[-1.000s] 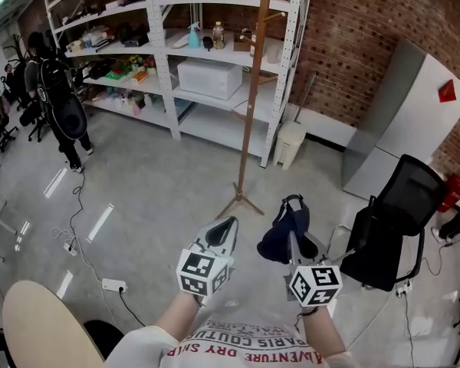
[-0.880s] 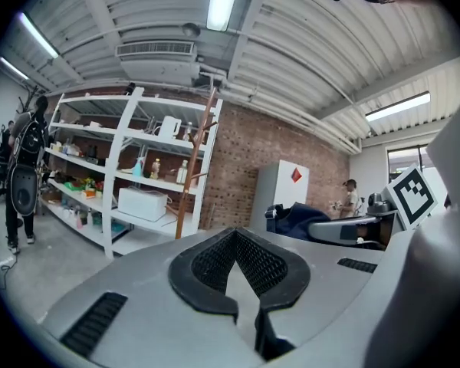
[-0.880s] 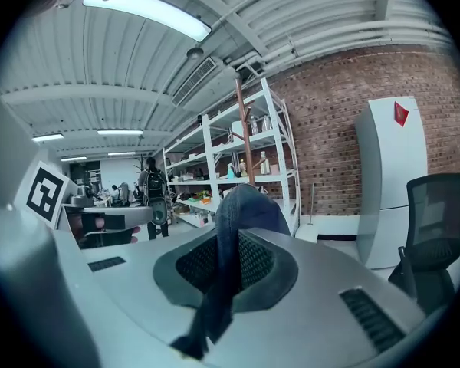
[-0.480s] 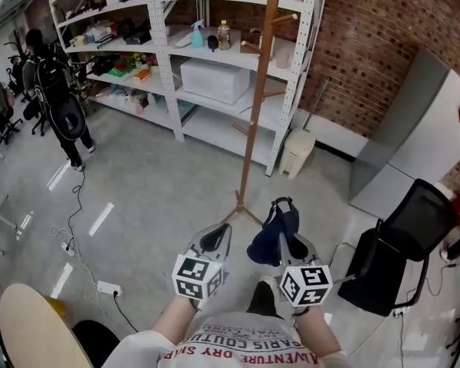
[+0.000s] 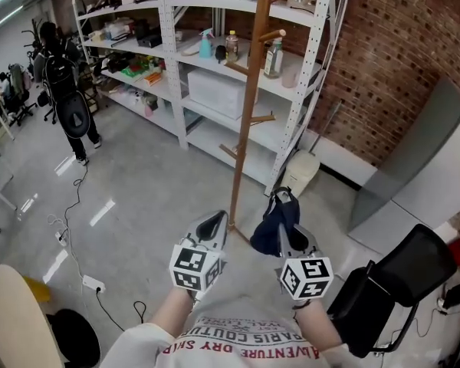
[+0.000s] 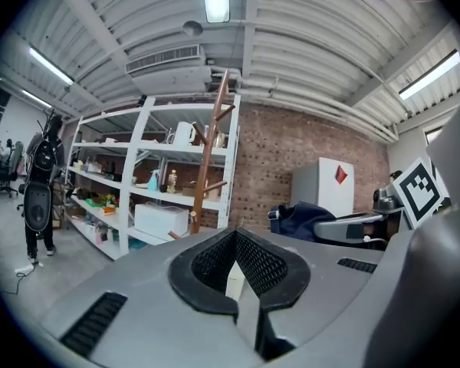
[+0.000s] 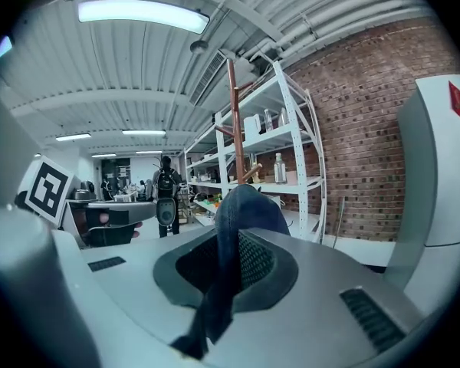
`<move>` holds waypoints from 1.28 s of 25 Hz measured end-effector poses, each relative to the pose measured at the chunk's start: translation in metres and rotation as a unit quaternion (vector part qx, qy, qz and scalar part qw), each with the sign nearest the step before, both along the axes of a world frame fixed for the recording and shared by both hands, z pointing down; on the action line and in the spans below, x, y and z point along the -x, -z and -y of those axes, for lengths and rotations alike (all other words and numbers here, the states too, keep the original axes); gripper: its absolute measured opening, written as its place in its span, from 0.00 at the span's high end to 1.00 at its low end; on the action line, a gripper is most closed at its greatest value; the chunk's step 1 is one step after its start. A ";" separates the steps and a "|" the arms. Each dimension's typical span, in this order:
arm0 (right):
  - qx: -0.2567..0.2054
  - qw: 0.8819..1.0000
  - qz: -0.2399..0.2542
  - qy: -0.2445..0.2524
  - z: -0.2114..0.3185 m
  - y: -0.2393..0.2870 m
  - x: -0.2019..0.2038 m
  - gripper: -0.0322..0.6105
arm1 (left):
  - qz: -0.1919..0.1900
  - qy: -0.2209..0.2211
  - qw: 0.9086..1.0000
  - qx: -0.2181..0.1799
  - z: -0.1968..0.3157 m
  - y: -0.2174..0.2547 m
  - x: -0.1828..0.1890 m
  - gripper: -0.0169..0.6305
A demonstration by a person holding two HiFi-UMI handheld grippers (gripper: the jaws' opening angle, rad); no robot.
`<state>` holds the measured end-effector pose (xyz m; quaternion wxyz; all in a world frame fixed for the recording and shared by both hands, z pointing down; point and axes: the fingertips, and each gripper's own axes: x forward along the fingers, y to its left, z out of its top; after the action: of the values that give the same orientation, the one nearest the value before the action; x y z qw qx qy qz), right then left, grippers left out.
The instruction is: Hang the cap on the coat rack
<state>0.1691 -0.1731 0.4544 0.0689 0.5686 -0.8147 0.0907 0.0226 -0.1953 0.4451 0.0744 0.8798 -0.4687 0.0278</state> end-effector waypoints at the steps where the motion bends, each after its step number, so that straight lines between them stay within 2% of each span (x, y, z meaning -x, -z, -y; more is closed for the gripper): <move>1: 0.000 1.000 0.000 0.006 0.009 0.003 -0.010 0.91 | 0.002 0.003 1.000 0.000 0.007 0.002 -0.012 0.96; 5: -0.001 1.000 0.005 0.029 0.039 0.003 -0.040 0.91 | 0.015 0.008 1.000 -0.005 0.028 0.004 -0.049 0.96; 9: -0.009 0.999 0.012 0.050 0.064 0.010 -0.051 0.91 | 0.020 0.018 1.000 -0.004 0.046 0.008 -0.060 0.96; 14: -0.036 0.996 0.006 0.076 0.093 0.031 -0.045 0.91 | 0.029 0.037 0.999 -0.012 0.075 0.011 -0.050 0.96; 18: -0.068 0.995 -0.006 0.079 0.115 0.062 -0.036 0.91 | 0.021 0.028 0.999 -0.025 0.096 0.024 -0.045 0.96; 25: -0.136 0.988 -0.019 0.072 0.154 0.127 -0.013 0.91 | 0.028 0.021 0.996 -0.079 0.133 0.056 -0.029 0.96; 32: -0.218 0.973 -0.030 0.067 0.181 0.200 -0.001 0.91 | 0.020 0.014 0.997 -0.069 0.151 0.056 -0.011 0.96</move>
<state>0.1705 -0.3544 0.2542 -0.0263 0.5169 -0.8484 -0.1110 0.0339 -0.3461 0.3890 0.0040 0.8753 -0.4834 0.0118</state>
